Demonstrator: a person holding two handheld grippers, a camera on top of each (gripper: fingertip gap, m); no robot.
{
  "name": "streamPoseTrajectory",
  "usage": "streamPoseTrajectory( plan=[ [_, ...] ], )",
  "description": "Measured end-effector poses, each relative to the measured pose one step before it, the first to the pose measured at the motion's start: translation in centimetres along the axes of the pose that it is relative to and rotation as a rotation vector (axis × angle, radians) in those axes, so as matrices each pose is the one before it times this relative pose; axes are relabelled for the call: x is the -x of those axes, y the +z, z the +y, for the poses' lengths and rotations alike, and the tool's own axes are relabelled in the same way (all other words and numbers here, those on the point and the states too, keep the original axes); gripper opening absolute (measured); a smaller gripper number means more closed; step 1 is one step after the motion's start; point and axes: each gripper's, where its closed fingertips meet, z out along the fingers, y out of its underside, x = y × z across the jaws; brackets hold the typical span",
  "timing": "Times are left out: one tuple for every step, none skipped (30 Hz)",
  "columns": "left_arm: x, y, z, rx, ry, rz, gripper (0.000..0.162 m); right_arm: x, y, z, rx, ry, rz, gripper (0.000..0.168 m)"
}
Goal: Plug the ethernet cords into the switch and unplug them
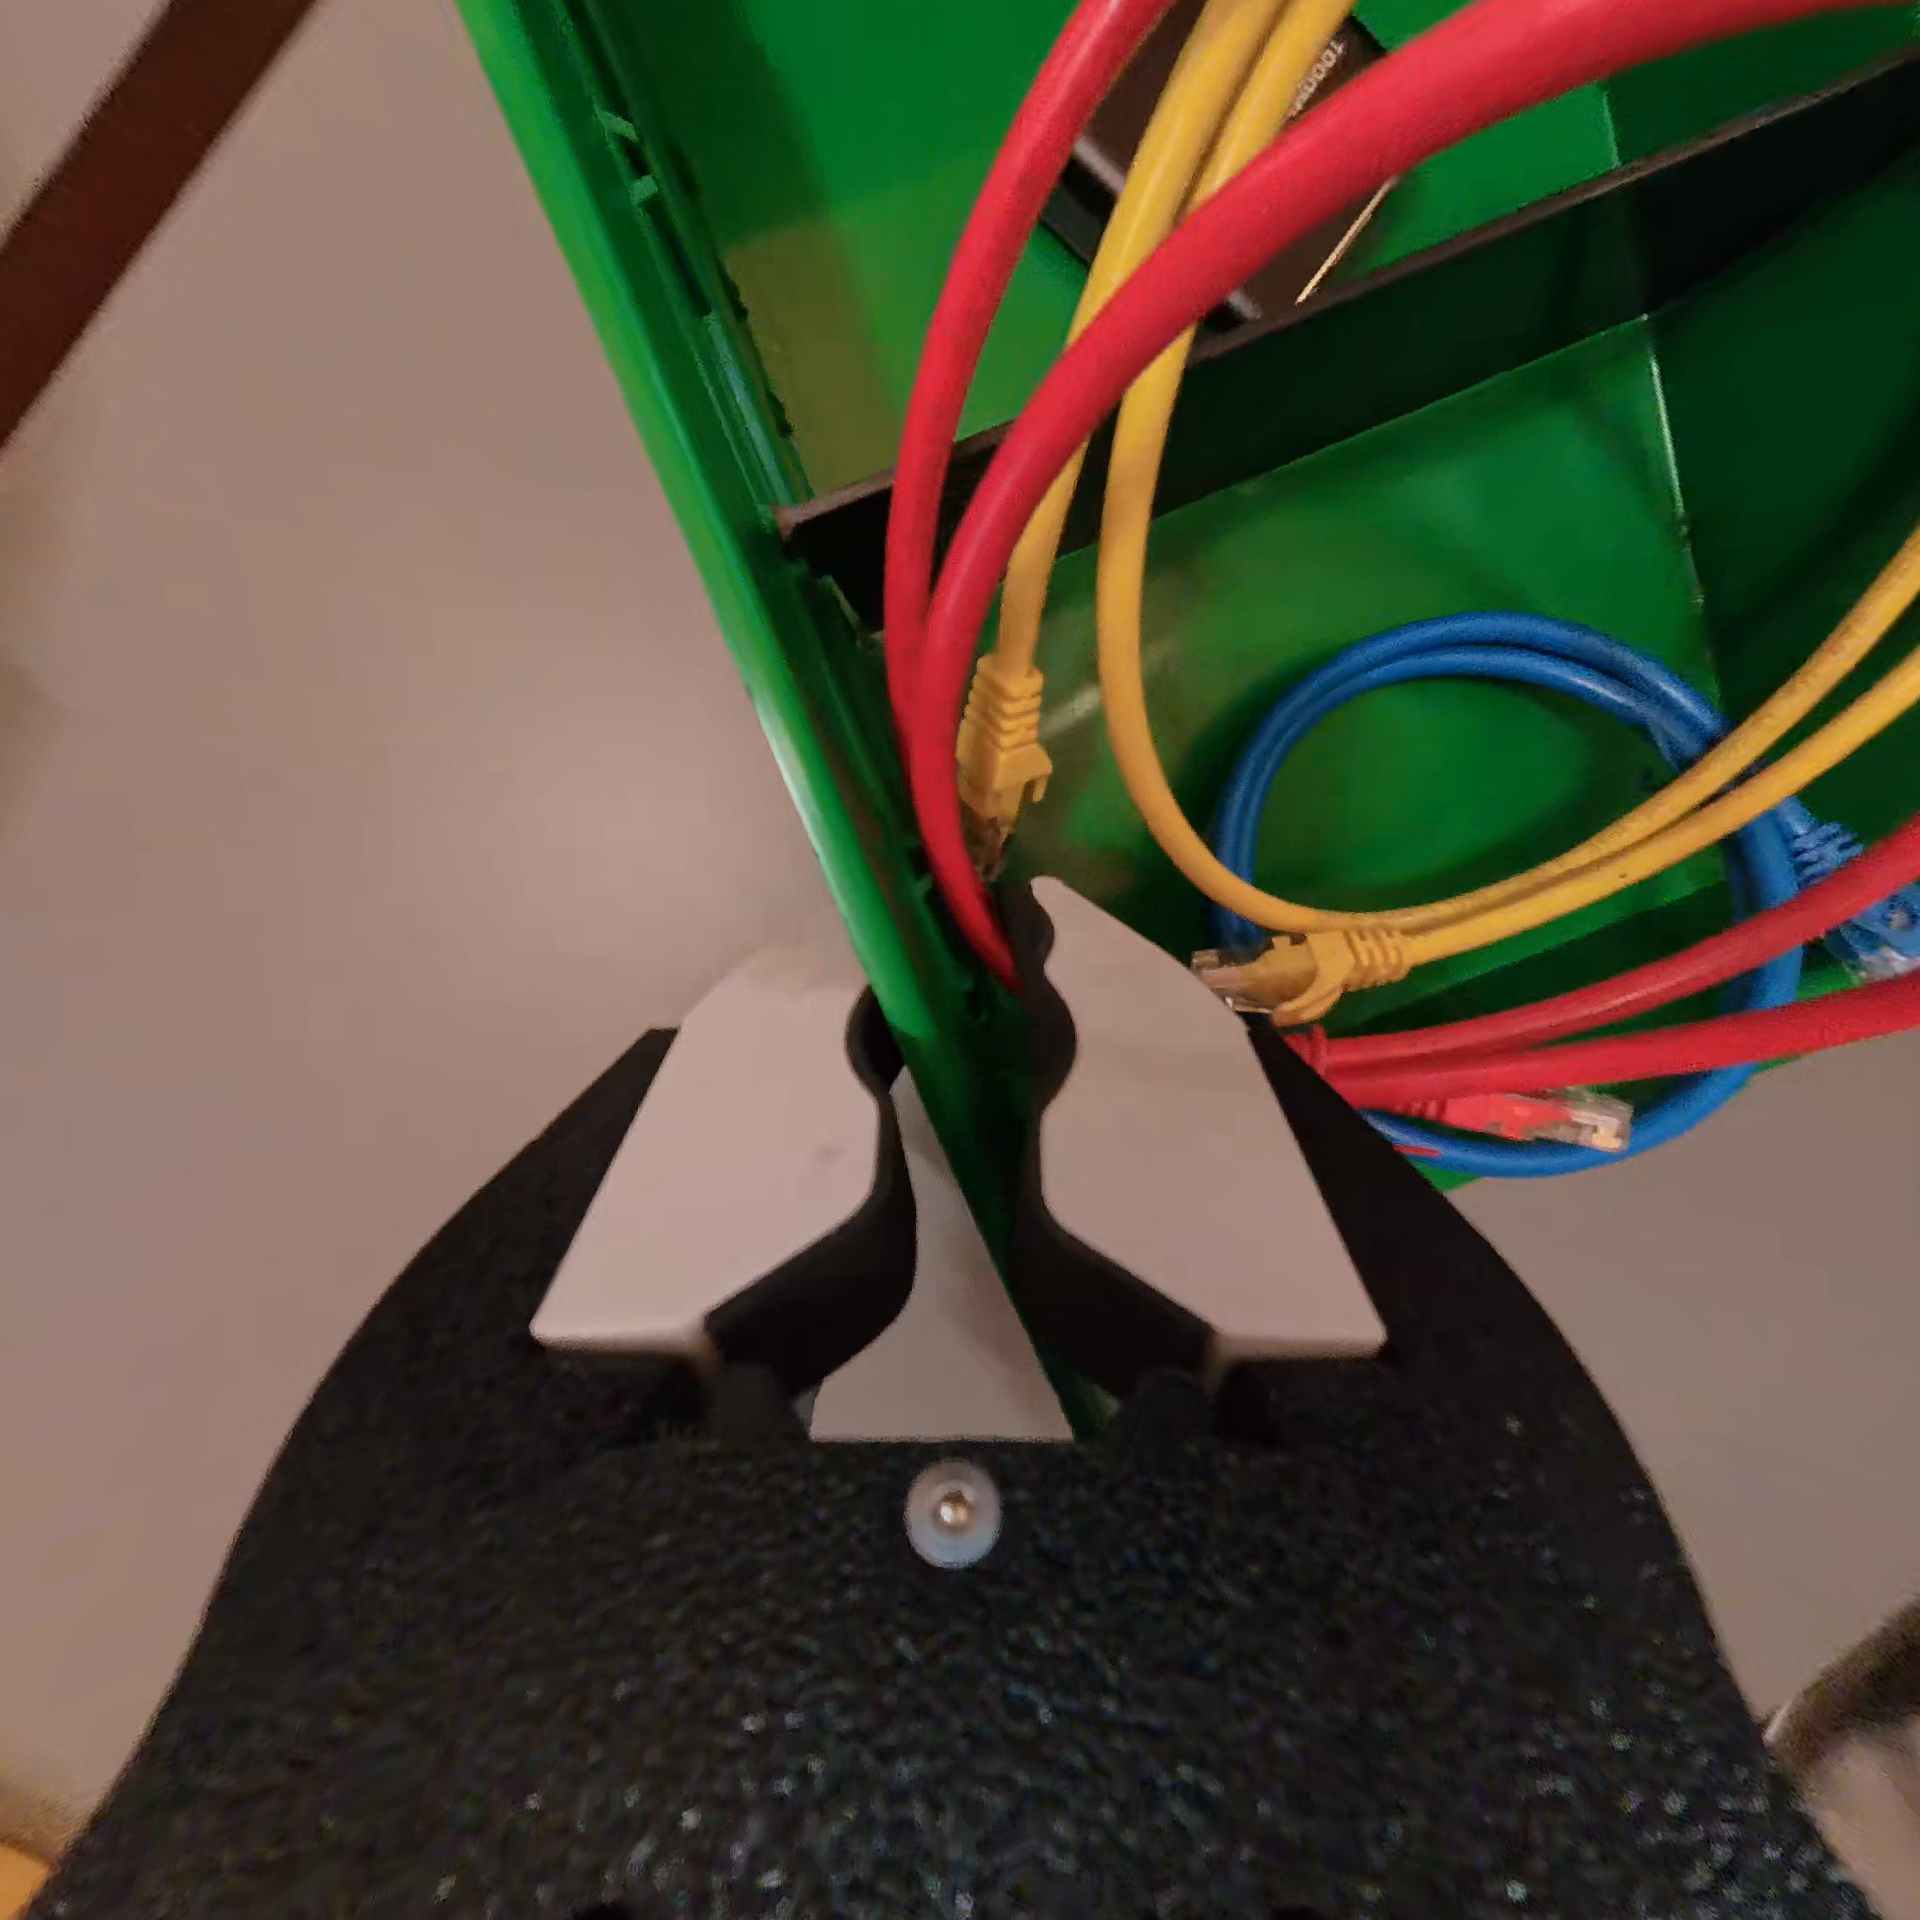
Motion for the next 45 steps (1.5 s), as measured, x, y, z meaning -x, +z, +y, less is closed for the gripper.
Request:
streamPoseTrajectory(
  plan=[
    [0.309, -0.729, 1.756, 0.0032, 0.0252, 0.0156, 0.016, 0.404, -0.045, -0.269, -0.0070, -0.0131, -0.0055, 0.071],
    [0.247, -0.848, 2.015, 0.0030, 0.0263, 0.0133, 0.016, 0.563, 0.073, -0.230, -0.0048, -0.0150, -0.0124, 0.070],
    [0.169, -0.924, 2.265, 0.0021, 0.0272, 0.0088, 0.016, 0.663, 0.205, -0.170, -0.0005, -0.0144, -0.0173, 0.070],
    [0.071, -0.997, 2.449, -0.0002, 0.0267, 0.0074, 0.016, 0.761, 0.285, -0.075, 0.0052, -0.0101, -0.0183, 0.070],
    [-0.016, -1.063, 2.602, 0.0002, 0.0206, 0.0093, 0.016, 0.817, 0.333, -0.044, 0.0104, -0.0070, -0.0195, 0.069],
    [-0.059, -1.122, 2.736, 0.0019, 0.0166, 0.0081, 0.016, 1.328, 0.710, 0.029, 0.0113, -0.0074, -0.0228, 0.069],
    [-0.058, -1.144, 2.823, 0.0026, 0.0120, 0.0037, 0.016, 1.442, 0.705, -0.084, 0.0081, -0.0094, -0.0273, 0.070],
    [-0.040, -1.169, 2.871, 0.0026, 0.0046, -0.0008, 0.016, 1.532, 0.740, -0.171, 0.0055, -0.0151, -0.0332, 0.070],
    [-0.039, -1.160, 2.897, 0.0025, 0.0061, -0.0009, 0.016, 1.453, 1.025, -0.199, 0.0022, -0.0223, -0.0376, 0.071],
    [-0.069, -1.167, 2.914, 0.0044, 0.0016, 0.0032, 0.015, 1.996, 1.306, -0.145, 0.0015, -0.0214, -0.0415, 0.071],
    [-0.008, -1.144, 2.876, 0.0047, -0.0093, 0.0004, 0.015, 1.972, 1.516, -0.220, -0.0002, -0.0149, -0.0444, 0.072],
    [0.182, -1.085, 2.764, 0.0018, -0.0180, -0.0106, 0.014, 1.951, 1.695, -0.261, 0.0030, -0.0073, -0.0542, 0.073],
    [0.352, -1.038, 2.657, -0.0007, -0.0255, -0.0154, 0.013, 2.210, 1.864, -0.214, 0.0111, -0.0070, -0.0699, 0.077],
    [0.433, -1.018, 2.580, -0.0005, -0.0373, -0.0104, 0.012, 2.190, 2.179, -0.192, 0.0138, -0.0084, -0.0645, 0.079],
    [0.542, -1.014, 2.543, 0.0019, -0.0403, -0.0109, 0.012, 1.666, 2.273, -0.415, 0.0117, -0.0022, -0.0366, 0.083],
    [0.671, -0.989, 2.484, 0.0030, -0.0382, -0.0131, 0.011, 1.281, 2.251, -0.605, 0.0051, -0.0076, -0.0182, 0.087],
    [0.719, -0.959, 2.415, 0.0019, -0.0444, -0.0068, 0.012, 1.445, 2.543, -0.721, -0.0038, -0.0136, -0.0218, 0.091],
    [0.769, -0.924, 2.318, -0.0008, -0.0485, -0.0031, 0.012, 1.396, 2.581, -0.575, 0.0011, -0.0046, -0.0292, 0.095],
    [0.885, -0.908, 2.248, -0.0002, -0.0442, -0.0091, 0.012, 1.359, 2.643, -0.410, 0.0141, 0.0063, -0.0339, 0.096],
    [0.955, -0.880, 2.172, 0.0007, -0.0418, -0.0137, 0.012, 1.148, 2.579, -0.242, 0.0178, 0.0144, -0.0295, 0.096],
    [1.024, -0.827, 2.045, -0.0025, -0.0444, -0.0123, 0.012, 1.003, 2.570, -0.154, 0.0188, 0.0254, -0.0204, 0.097],
    [1.132, -0.774, 1.861, -0.0084, -0.0501, -0.0118, 0.012, 0.925, 2.429, 0.027, 0.0247, 0.0211, -0.0178, 0.099],
    [1.284, -0.759, 1.695, -0.0117, -0.0552, -0.0150, 0.012, 0.847, 2.324, 0.050, 0.0276, 0.0105, -0.0133, 0.100],
    [1.410, -0.729, 1.554, -0.0113, -0.0583, -0.0188, 0.012, 0.539, 2.100, 0.055, 0.0265, 0.0108, -0.0007, 0.101],
    [1.516, -0.698, 1.392, -0.0106, -0.0635, -0.0211, 0.012, 0.381, 1.887, -0.050, 0.0208, 0.0216, 0.0106, 0.103],
    [1.588, -0.657, 1.215, -0.0108, -0.0741, -0.0224, 0.012, 0.235, 1.637, -0.346, -0.0005, 0.0230, 0.0137, 0.106],
    [1.656, -0.613, 1.039, -0.0098, -0.0789, -0.0258, 0.013, 0.068, 1.410, -0.455, -0.0128, 0.0152, 0.0143, 0.106],
    [1.666, -0.568, 0.913, -0.0077, -0.0721, -0.0291, 0.013, -0.013, 1.340, -0.219, -0.0014, 0.0232, 0.0177, 0.105],
    [1.629, -0.484, 0.734, -0.0089, -0.0655, -0.0282, 0.013, 0.012, 1.219, -0.009, 0.0117, 0.0087, 0.0149, 0.102],
    [1.557, -0.382, 0.512, -0.0125, -0.0628, -0.0247, 0.013, -0.269, 1.225, 0.294, 0.0251, -0.0167, 0.0278, 0.099],
    [1.447, -0.308, 0.313, -0.0129, -0.0557, -0.0204, 0.013, -0.505, 1.229, 0.439, 0.0355, -0.0215, 0.0441, 0.099],
    [1.319, -0.226, 0.149, -0.0119, -0.0418, -0.0196, 0.013, -0.323, 1.103, 0.531, 0.0413, -0.0127, 0.0282, 0.101],
    [1.193, -0.163, 0.025, -0.0104, -0.0308, -0.0215, 0.012, -0.001, 0.918, 0.515, 0.0435, -0.0283, 0.0051, 0.091],
    [1.047, -0.111, -0.049, -0.0084, -0.0262, -0.0203, 0.012, -0.148, 0.723, 0.550, 0.0430, -0.0378, 0.0133, 0.078],
    [0.852, -0.043, -0.111, -0.0065, -0.0234, -0.0161, 0.012, -0.404, 0.275, 0.020, 0.0118, -0.0153, 0.0288, 0.076],
    [0.676, -0.019, -0.148, -0.0049, -0.0167, -0.0130, 0.012, -0.597, 0.041, -0.111, 0.0068, -0.0111, 0.0345, 0.066],
    [0.535, 0.022, -0.163, -0.0037, -0.0113, -0.0095, 0.012, -0.619, -0.053, 0.081, 0.0145, -0.0094, 0.0258, 0.056],
    [0.405, 0.026, -0.162, -0.0005, -0.0101, -0.0055, 0.012, -0.546, -0.214, 0.135, 0.0158, -0.0126, 0.0123, 0.045],
    [0.320, 0.033, -0.168, 0.0019, -0.0067, -0.0050, 0.012, -0.588, -0.493, 0.282, 0.0173, -0.0187, 0.0048, 0.032],
    [0.239, 0.069, -0.181, 0.0014, -0.0009, -0.0038, 0.012, -0.447, -0.648, 0.396, 0.0102, -0.0216, -0.0087, 0.021],
    [0.160, 0.078, -0.215, 0.0008, 0.0030, -0.0001, 0.012, -0.532, -0.904, 0.326, -0.0088, -0.0119, -0.0079, 0.011],
    [0.085, 0.089, -0.253, -0.0001, 0.0030, 0.0012, 0.013, -0.272, -1.140, 0.419, -0.0170, -0.0410, -0.0255, 0.008],
    [0.038, 0.127, -0.303, -0.0016, 0.0037, 0.0009, 0.013, -0.008, -1.162, 0.767, 0.0011, -0.0599, -0.0461, 0.008],
    [-0.025, 0.131, -0.329, -0.0011, 0.0045, 0.0011, 0.012, 0.134, -1.270, 1.109, 0.0131, -0.0243, -0.0495, 0.008],
    [-0.102, 0.149, -0.349, 0.0014, 0.0026, 0.0034, 0.012, -0.055, -1.461, 1.126, 0.0057, -0.0254, -0.0261, 0.008]
  ],
)
